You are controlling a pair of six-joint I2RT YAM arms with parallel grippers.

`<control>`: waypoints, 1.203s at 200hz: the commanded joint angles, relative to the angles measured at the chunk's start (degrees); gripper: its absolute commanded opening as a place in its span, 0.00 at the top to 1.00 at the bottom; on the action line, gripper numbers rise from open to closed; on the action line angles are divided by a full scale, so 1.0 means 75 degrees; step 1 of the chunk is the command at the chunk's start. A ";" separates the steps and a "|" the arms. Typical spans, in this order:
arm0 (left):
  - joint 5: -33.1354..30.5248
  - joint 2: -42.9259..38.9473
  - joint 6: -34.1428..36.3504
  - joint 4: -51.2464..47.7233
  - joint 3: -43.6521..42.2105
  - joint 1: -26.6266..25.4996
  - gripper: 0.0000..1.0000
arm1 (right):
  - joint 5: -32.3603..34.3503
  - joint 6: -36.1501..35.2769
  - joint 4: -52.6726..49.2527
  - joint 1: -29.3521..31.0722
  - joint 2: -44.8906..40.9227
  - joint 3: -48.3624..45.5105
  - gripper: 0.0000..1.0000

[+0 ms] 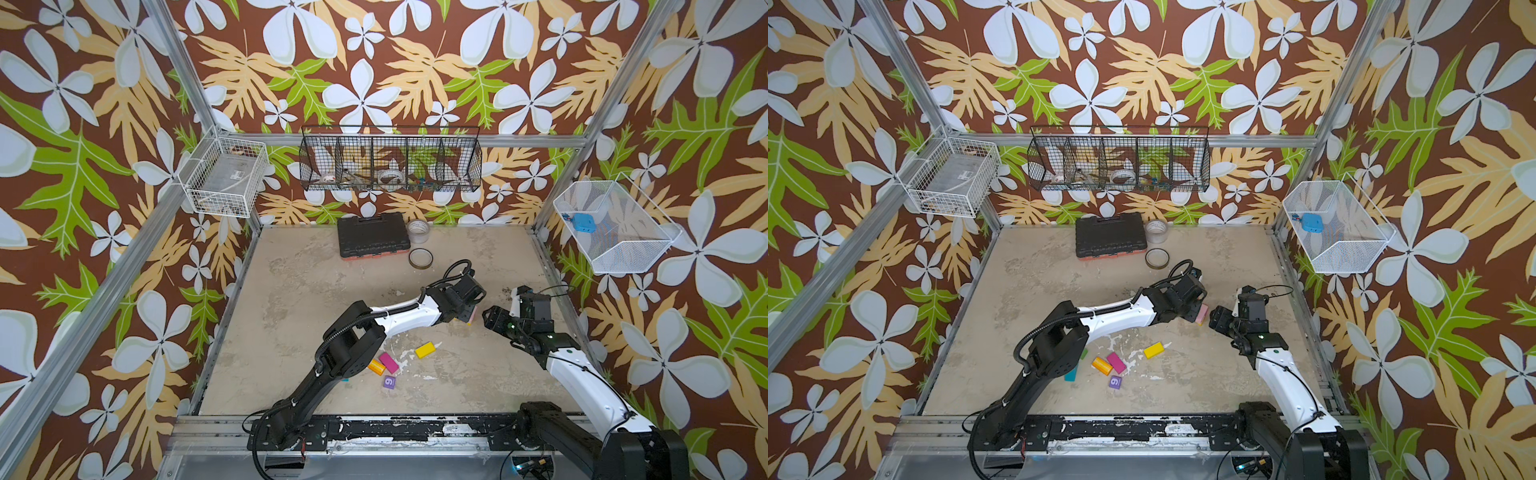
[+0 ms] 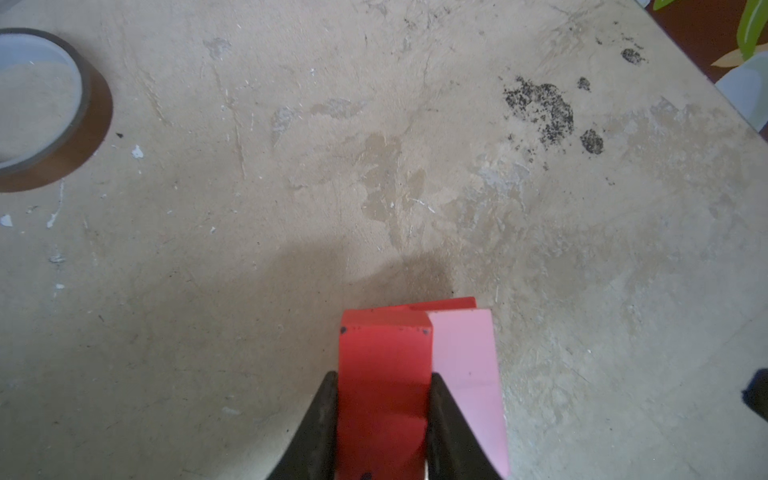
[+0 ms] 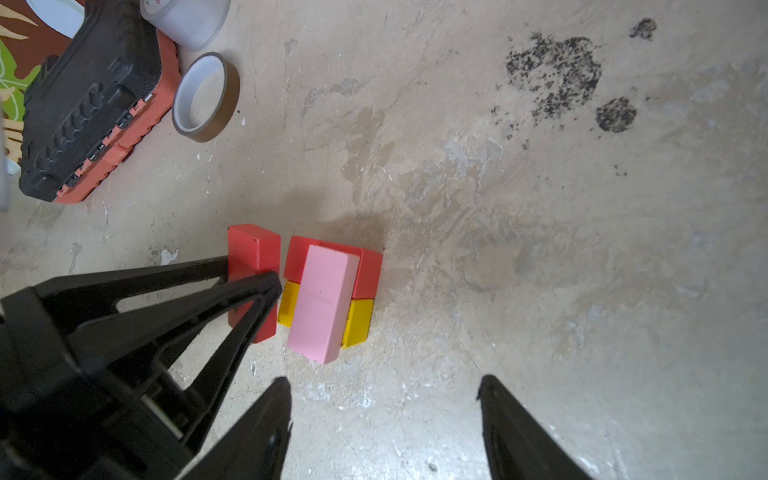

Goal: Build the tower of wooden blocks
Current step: 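Lower the red block upright beside the pink block and open the left gripper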

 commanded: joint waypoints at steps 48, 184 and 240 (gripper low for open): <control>0.0171 0.0112 -0.0221 -0.0142 0.0131 -0.0022 0.90 | -0.0106 0.0009 0.0220 0.0003 0.0105 0.0041 0.30; 0.0216 0.0215 -0.0339 -0.0321 0.0297 -0.0025 0.70 | -0.0288 0.0010 0.0301 0.0003 0.0370 0.0053 0.31; 0.0306 0.0244 -0.0362 -0.0275 0.0343 -0.0023 0.63 | -0.0312 0.0009 0.0300 0.0003 0.0376 0.0063 0.31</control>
